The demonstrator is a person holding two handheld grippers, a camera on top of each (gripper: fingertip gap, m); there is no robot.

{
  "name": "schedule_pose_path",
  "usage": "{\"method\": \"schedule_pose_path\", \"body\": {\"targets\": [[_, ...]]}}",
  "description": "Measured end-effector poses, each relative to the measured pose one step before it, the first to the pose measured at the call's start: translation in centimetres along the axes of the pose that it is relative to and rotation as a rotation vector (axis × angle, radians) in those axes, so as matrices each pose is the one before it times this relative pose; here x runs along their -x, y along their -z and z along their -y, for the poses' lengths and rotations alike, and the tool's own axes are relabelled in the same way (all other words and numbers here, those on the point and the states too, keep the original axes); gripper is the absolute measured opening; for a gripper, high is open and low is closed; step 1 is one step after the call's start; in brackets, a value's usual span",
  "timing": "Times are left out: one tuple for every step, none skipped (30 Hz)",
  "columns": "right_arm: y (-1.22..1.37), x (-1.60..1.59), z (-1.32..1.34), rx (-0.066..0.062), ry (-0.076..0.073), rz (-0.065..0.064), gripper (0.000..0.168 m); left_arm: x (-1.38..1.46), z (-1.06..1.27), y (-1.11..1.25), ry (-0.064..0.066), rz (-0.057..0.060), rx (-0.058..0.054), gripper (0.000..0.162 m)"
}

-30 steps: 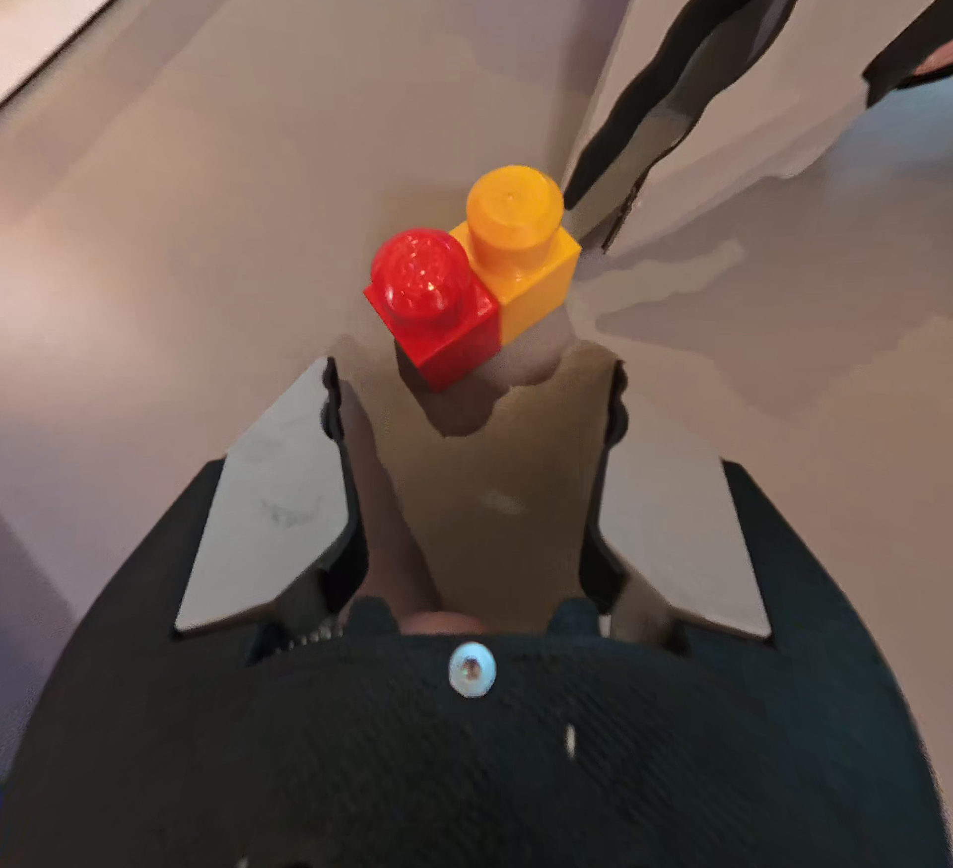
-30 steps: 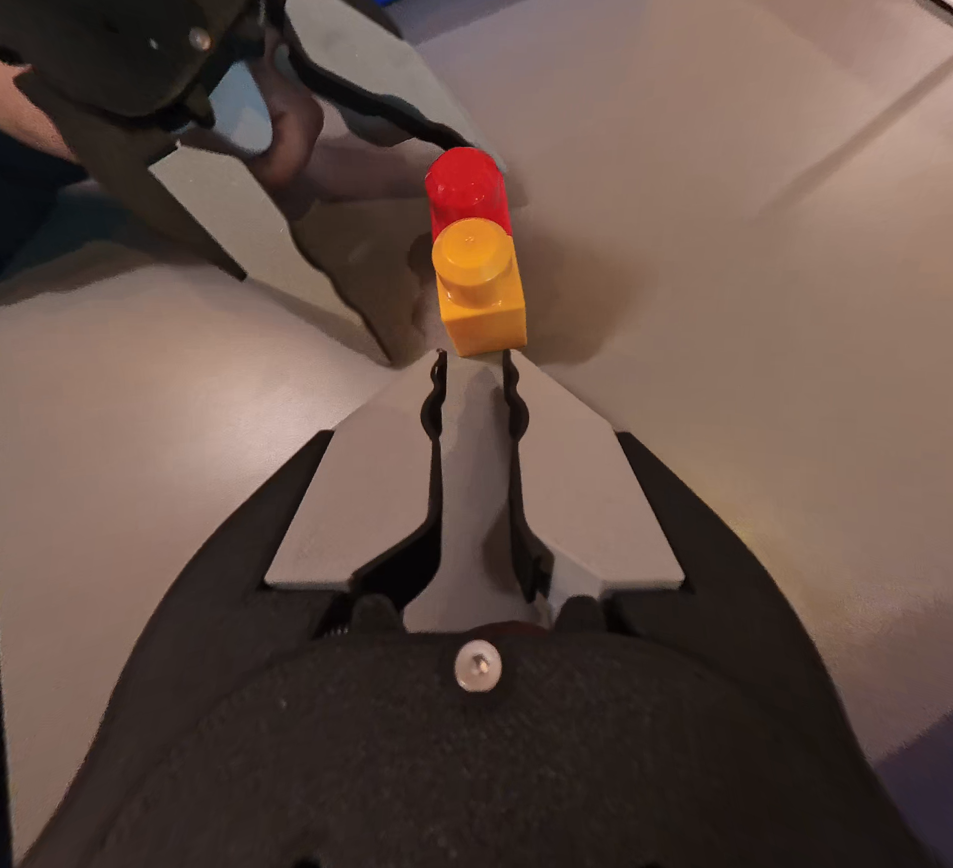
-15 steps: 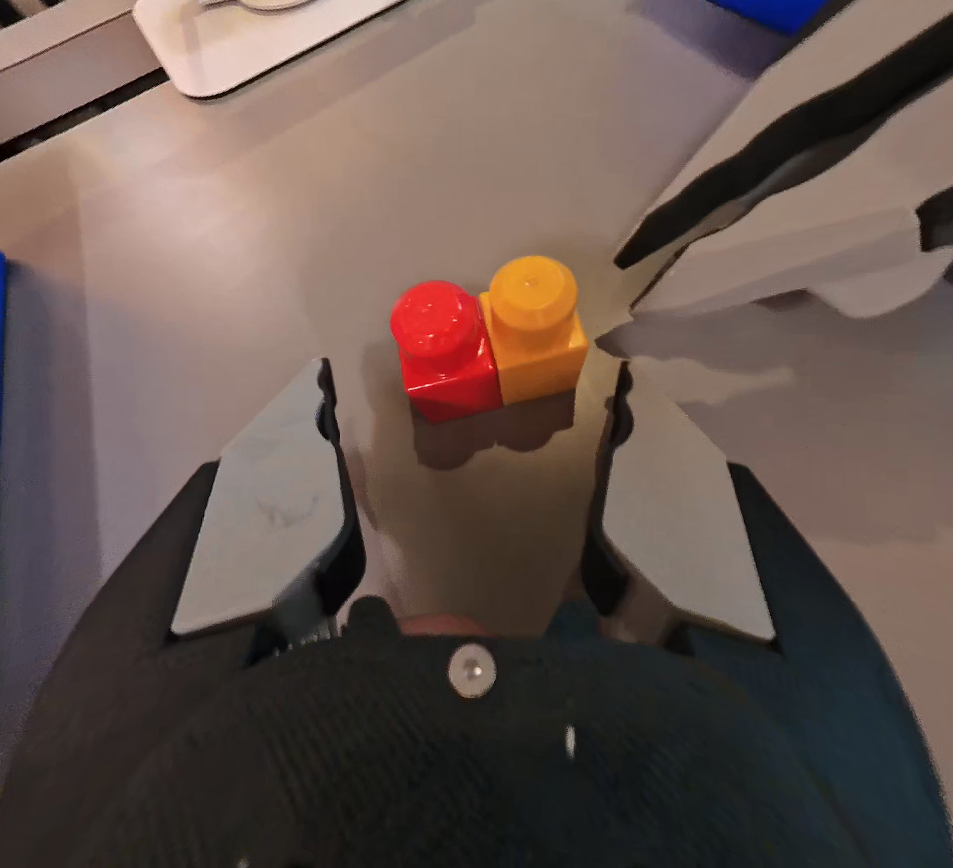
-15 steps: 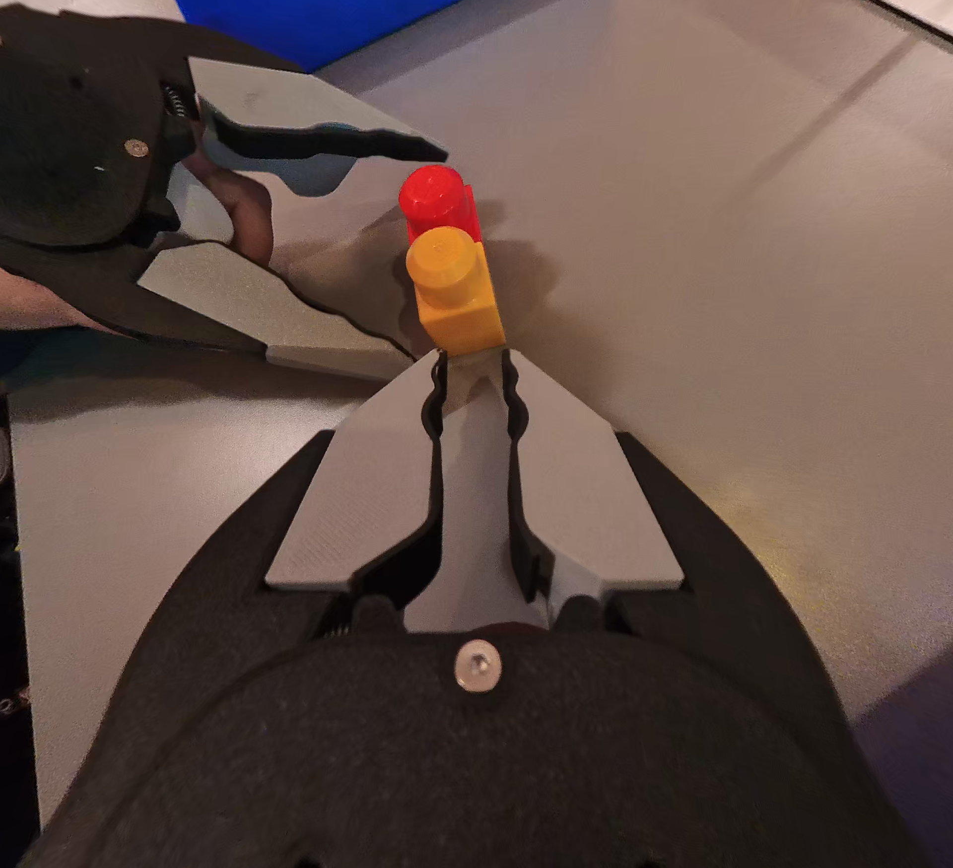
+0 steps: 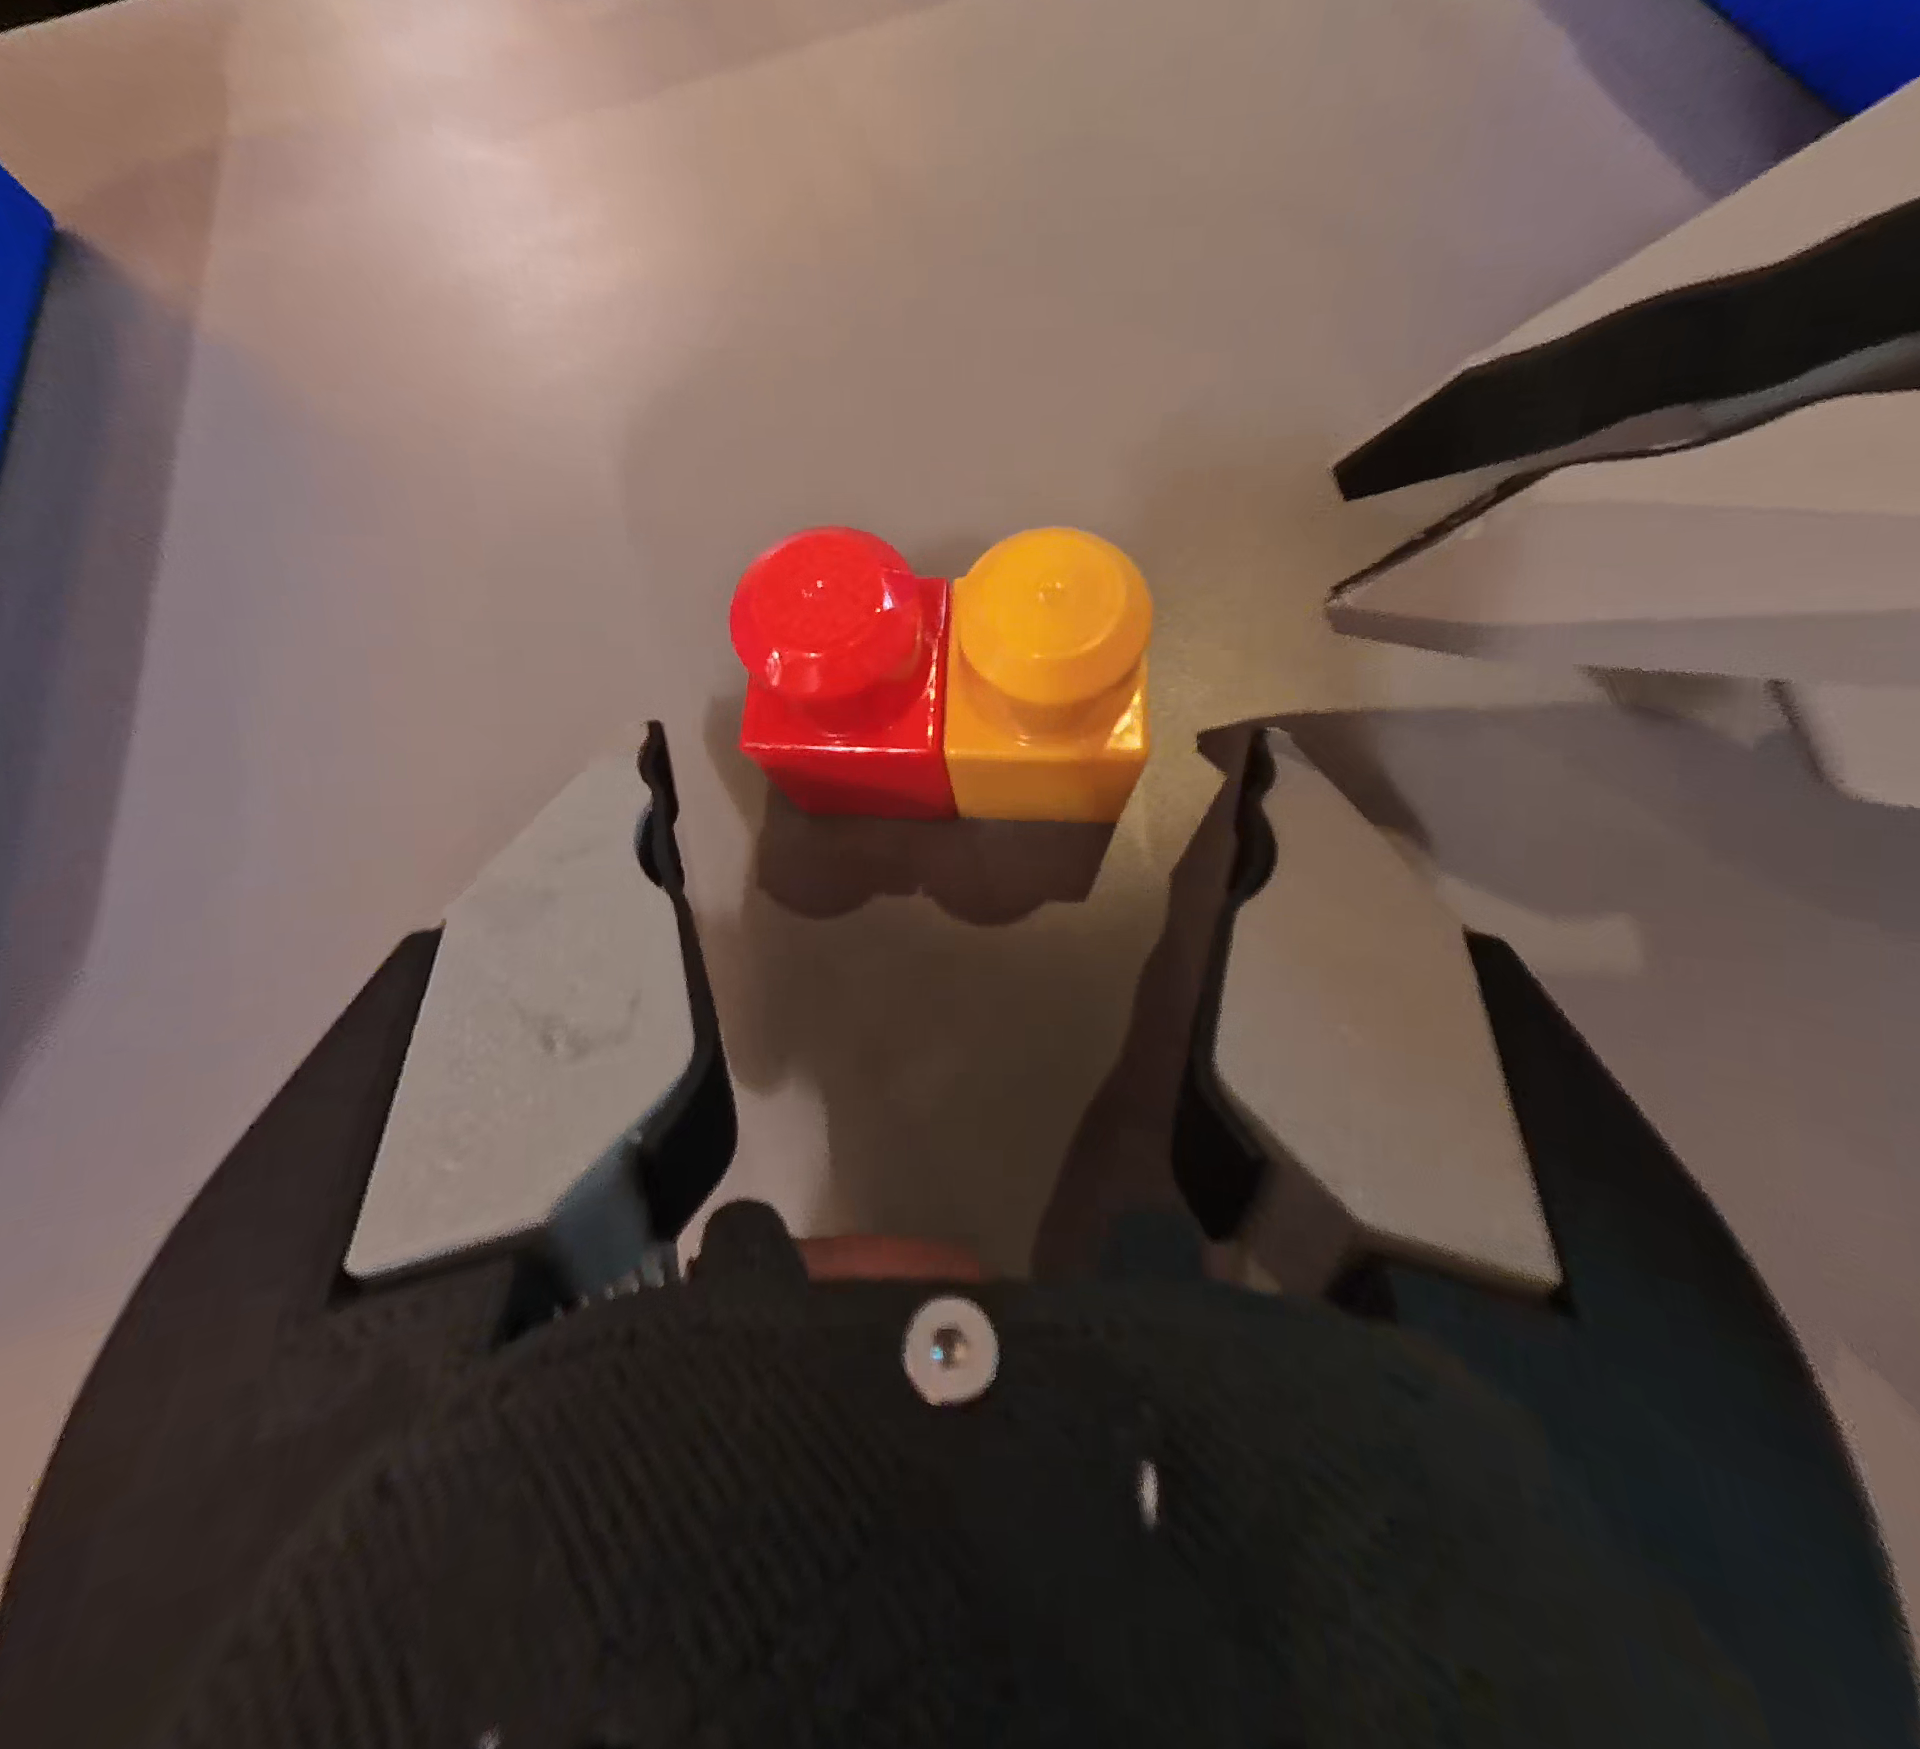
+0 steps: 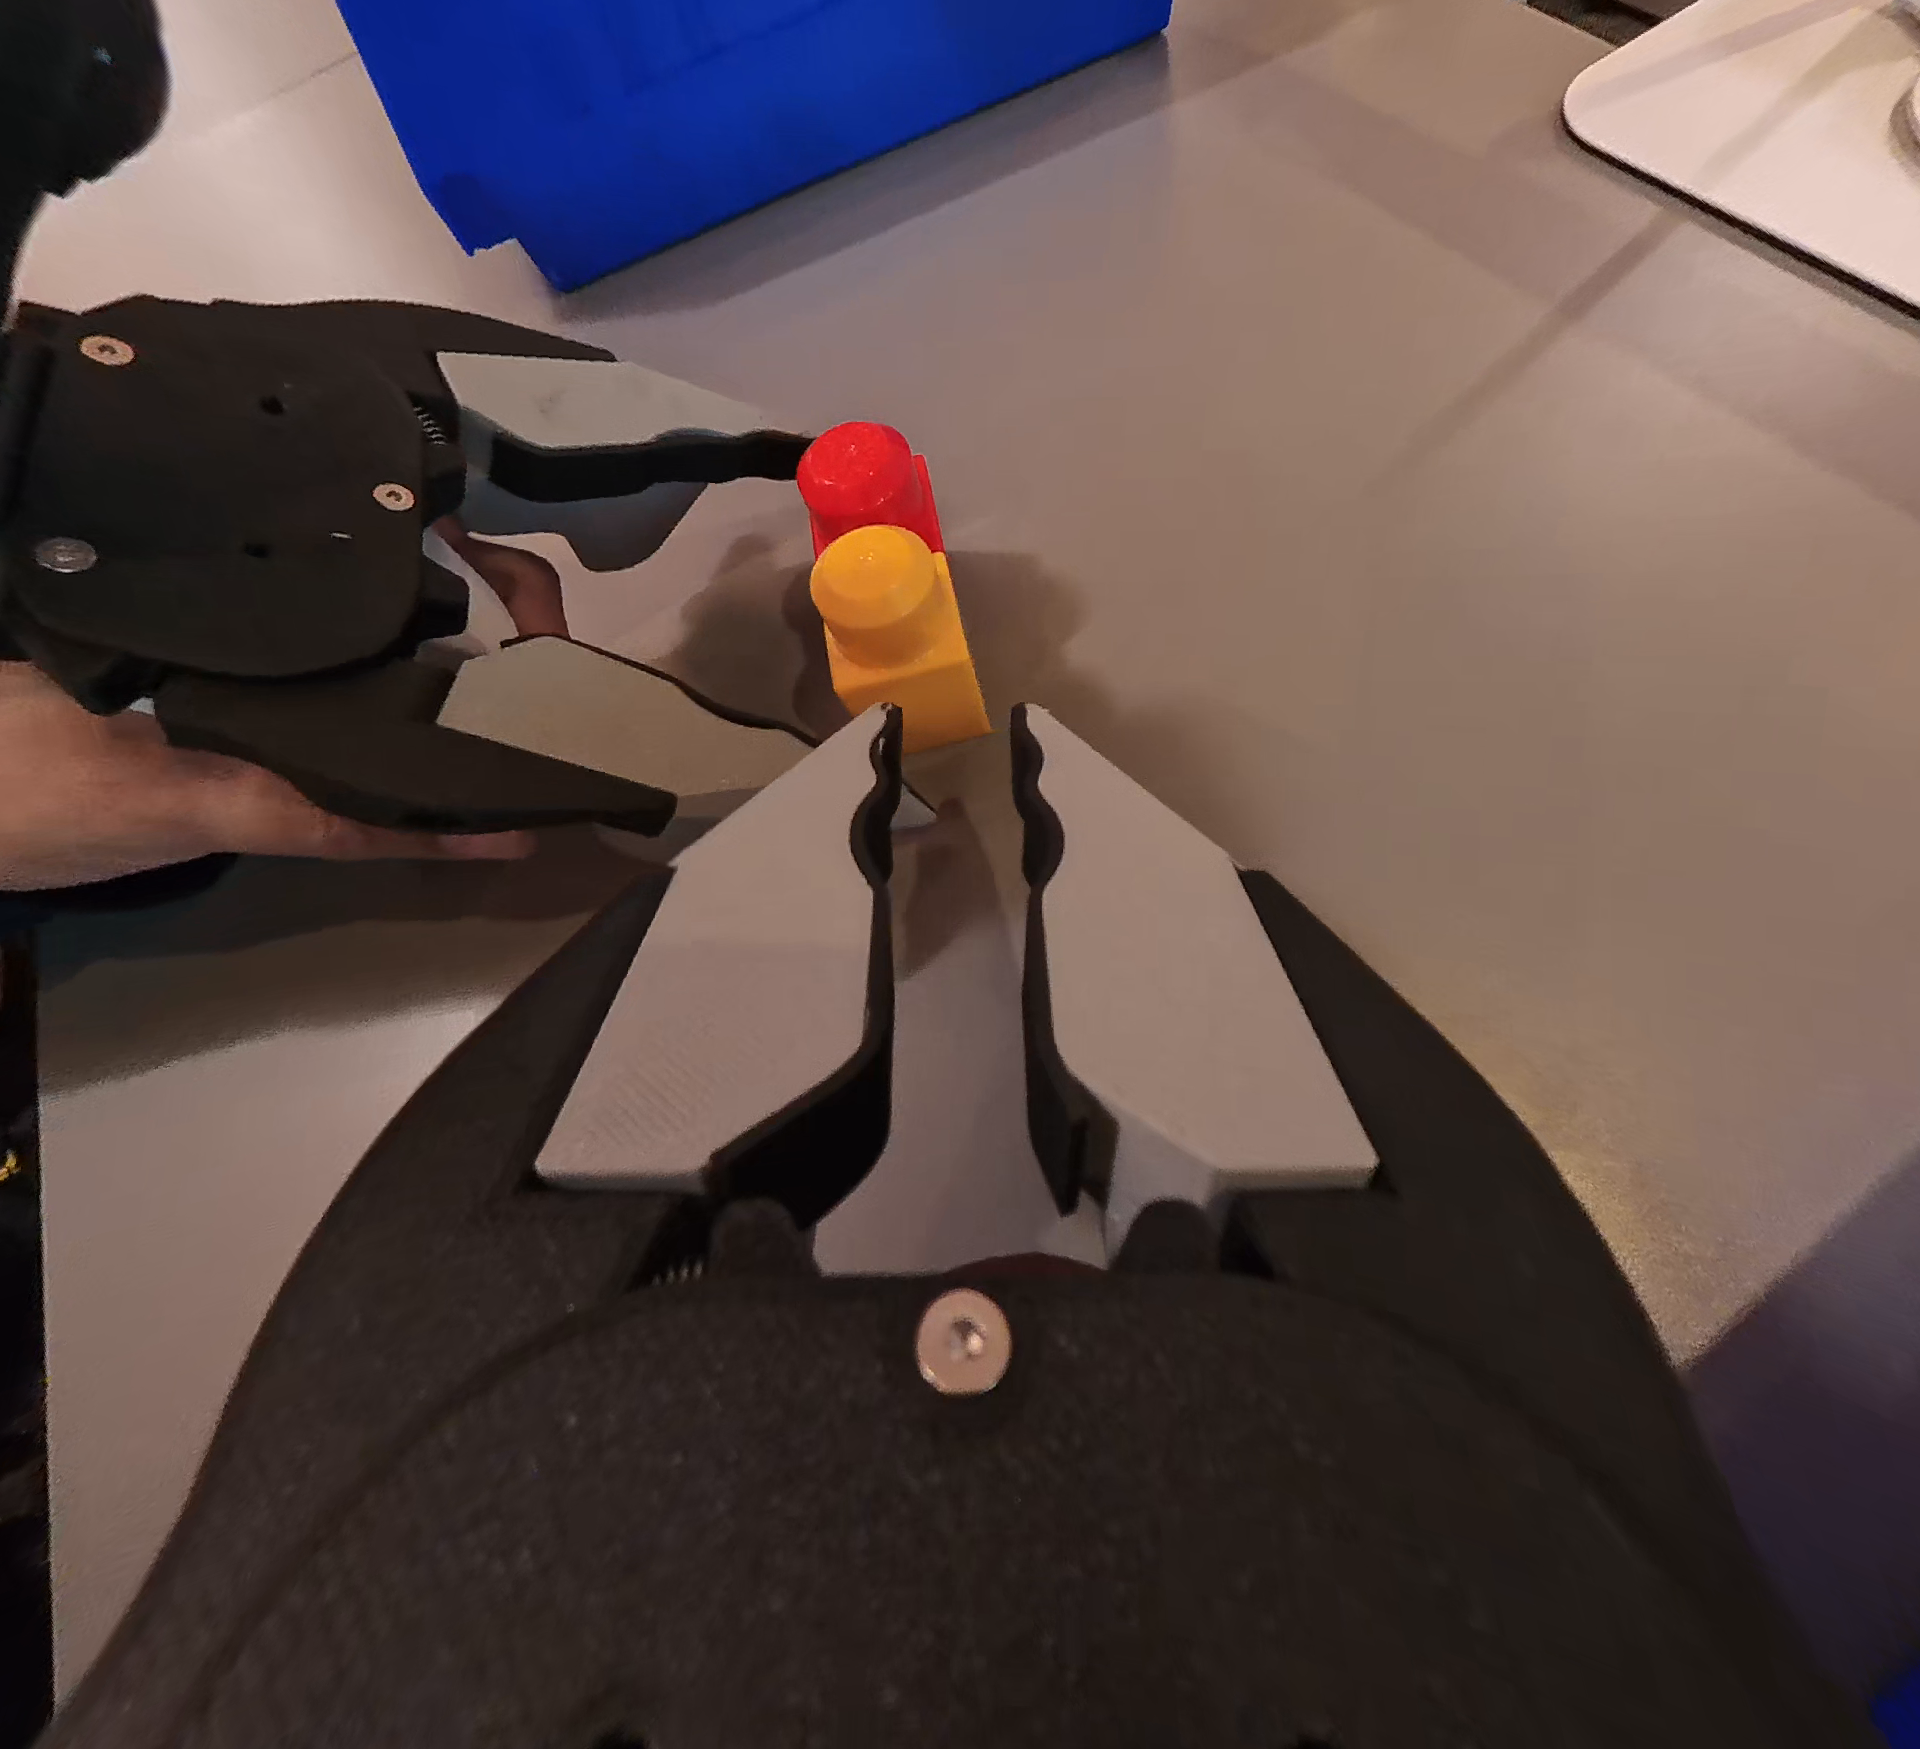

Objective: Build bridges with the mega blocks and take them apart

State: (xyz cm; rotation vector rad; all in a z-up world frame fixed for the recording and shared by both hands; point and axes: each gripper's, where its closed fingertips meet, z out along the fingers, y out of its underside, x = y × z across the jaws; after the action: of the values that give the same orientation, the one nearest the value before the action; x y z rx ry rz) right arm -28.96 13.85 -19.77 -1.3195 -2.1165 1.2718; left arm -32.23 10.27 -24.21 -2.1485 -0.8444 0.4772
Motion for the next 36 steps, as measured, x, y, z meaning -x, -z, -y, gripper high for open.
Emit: {"method": "schedule_pose_path", "body": {"targets": [[0.026,-0.018,0.025,-0.0028,-0.0034,0.0024,0.018,-0.007,0.014,-0.130,0.0107,0.0050,0.0052,0.106],[0.009,-0.004,0.008,-0.0009,-0.0008,0.0011,0.018,0.018,0.049,-0.161,0.0068,0.0065,0.0044,0.106],[0.015,-0.018,-0.006,-0.0005,0.0009,-0.0009,0.018,0.009,0.054,-0.163,0.0055,0.0053,0.0041,0.106],[0.005,-0.010,-0.013,-0.0004,0.0009,-0.0009,0.018,-0.030,0.050,-0.176,0.0067,0.0033,0.0046,0.106],[0.008,0.002,0.001,-0.0006,-0.0001,0.0003,0.018,-0.147,0.002,-0.197,0.0074,-0.0049,0.0082,0.106],[0.009,0.008,0.007,-0.0011,-0.0006,0.0011,0.018,-0.172,-0.073,-0.210,0.0055,-0.0076,0.0128,0.106],[0.018,-0.013,0.017,-0.0011,-0.0013,0.0007,0.018,-0.105,-0.161,-0.215,0.0032,-0.0049,0.0167,0.106],[0.025,-0.018,0.020,-0.0018,-0.0018,0.0004,0.018,-0.142,-0.182,-0.200,-0.0002,-0.0104,0.0167,0.106],[0.035,-0.005,0.036,-0.0028,-0.0016,0.0014,0.018,-0.098,0.021,-0.068,0.0075,-0.0137,0.0021,0.104],[0.035,0.008,0.028,-0.0021,-0.0010,0.0021,0.018,0.004,-0.005,-0.059,0.0072,-0.0066,0.0028,0.103],[0.032,-0.007,0.017,-0.0008,-0.0004,0.0011,0.018,0.152,0.053,-0.008,0.0035,0.0060,-0.0024,0.101],[0.043,-0.013,0.022,-0.0013,0.0003,-0.0004,0.018,0.027,0.012,-0.009,0.0004,0.0006,-0.0005,0.100],[0.041,0.007,0.025,-0.0017,0.0005,0.0001,0.018,0.023,0.002,0.002,0.0001,0.0002,-0.0005,0.100],[0.023,0.007,0.007,-0.0009,-0.0001,0.0008,0.018,0.016,-0.008,-0.004,-0.0012,-0.0010,-0.0003,0.100],[0.021,-0.039,-0.006,0.0000,-0.0005,-0.0006,0.018,0.009,0.013,0.001,-0.0009,-0.0014,0.0000,0.100],[0.014,-0.027,-0.002,-0.0002,-0.0007,-0.0005,0.018,0.009,0.004,-0.005,-0.0015,-0.0016,0.0001,0.100],[0.009,0.020,-0.010,-0.0004,-0.0010,0.0019,0.018,0.057,0.000,0.019,-0.0052,-0.0001,-0.0005,0.100],[-0.011,0.029,-0.004,0.0001,-0.0004,0.0024,0.018,0.257,0.031,0.054,-0.0087,0.0099,-0.0036,0.102],[-0.014,0.035,0.000,0.0003,0.0007,0.0010,0.018,0.289,0.094,0.096,-0.0072,0.0108,-0.0083,0.102],[-0.017,0.029,-0.010,0.0015,0.0015,0.0008,0.018,0.127,0.090,0.091,-0.0084,-0.0015,-0.0092,0.103],[-0.011,0.039,-0.022,0.0021,0.0022,0.0009,0.018,0.173,0.024,0.040,-0.0114,0.0025,-0.0029,0.104],[-0.012,0.037,0.017,0.0006,0.0020,0.0004,0.018,0.227,-0.012,-0.007,-0.0179,0.0058,0.0008,0.106],[-0.018,0.053,0.019,-0.0006,0.0013,0.0010,0.018,0.264,0.019,0.003,-0.0137,0.0070,-0.0017,0.106],[-0.030,0.076,-0.003,0.0010,0.0015,0.0021,0.018,0.132,0.050,0.005,-0.0042,-0.0024,-0.0036,0.106],[-0.021,0.057,-0.029,0.0030,0.0028,0.0007,0.018,-0.057,0.014,0.032,0.0010,-0.0148,-0.0022,0.106],[-0.025,0.030,-0.010,0.0024,0.0037,-0.0015,0.018,-0.071,0.027,0.043,0.0054,-0.0146,-0.0033,0.106],[-0.013,0.041,-0.001,0.0007,0.0028,-0.0007,0.018,-0.061,0.056,0.055,0.0045,-0.0102,-0.0059,0.106],[-0.010,0.061,0.022,-0.0001,0.0012,0.0013,0.018,0.017,0.055,0.072,0.0034,0.0005,-0.0052,0.105],[-0.022,0.062,0.020,-0.0002,0.0008,0.0017,0.018,-0.139,0.048,0.073,0.0003,-0.0032,-0.0036,0.104],[-0.018,0.042,0.010,0.0005,0.0014,0.0006,0.018,-0.337,0.011,0.093,-0.0010,-0.0124,-0.0021,0.101],[-0.011,0.026,-0.014,0.0013,0.0021,-0.0004,0.018,-0.257,0.011,0.076,-0.0065,-0.0059,-0.0003,0.101],[-0.028,0.019,-0.025,0.0012,0.0019,-0.0004,0.018,-0.009,0.062,0.038,-0.0139,0.0089,-0.0004,0.101],[-0.016,0.025,-0.014,0.0008,0.0005,0.0003,0.017,0.179,0.128,0.014,-0.0131,0.0175,-0.0040,0.101],[-0.017,0.016,-0.020,0.0007,-0.0008,0.0008,0.017,0.101,0.085,-0.045,-0.0070,0.0079,-0.0016,0.101],[-0.012,0.011,-0.012,0.0008,-0.0002,0.0006,0.017,-0.053,-0.016,-0.096,0.0026,-0.0058,0.0053,0.100],[0.007,0.000,0.004,0.0000,0.0008,-0.0007,0.017,-0.132,-0.027,-0.110,0.0087,-0.0146,0.0076,0.100]]}}
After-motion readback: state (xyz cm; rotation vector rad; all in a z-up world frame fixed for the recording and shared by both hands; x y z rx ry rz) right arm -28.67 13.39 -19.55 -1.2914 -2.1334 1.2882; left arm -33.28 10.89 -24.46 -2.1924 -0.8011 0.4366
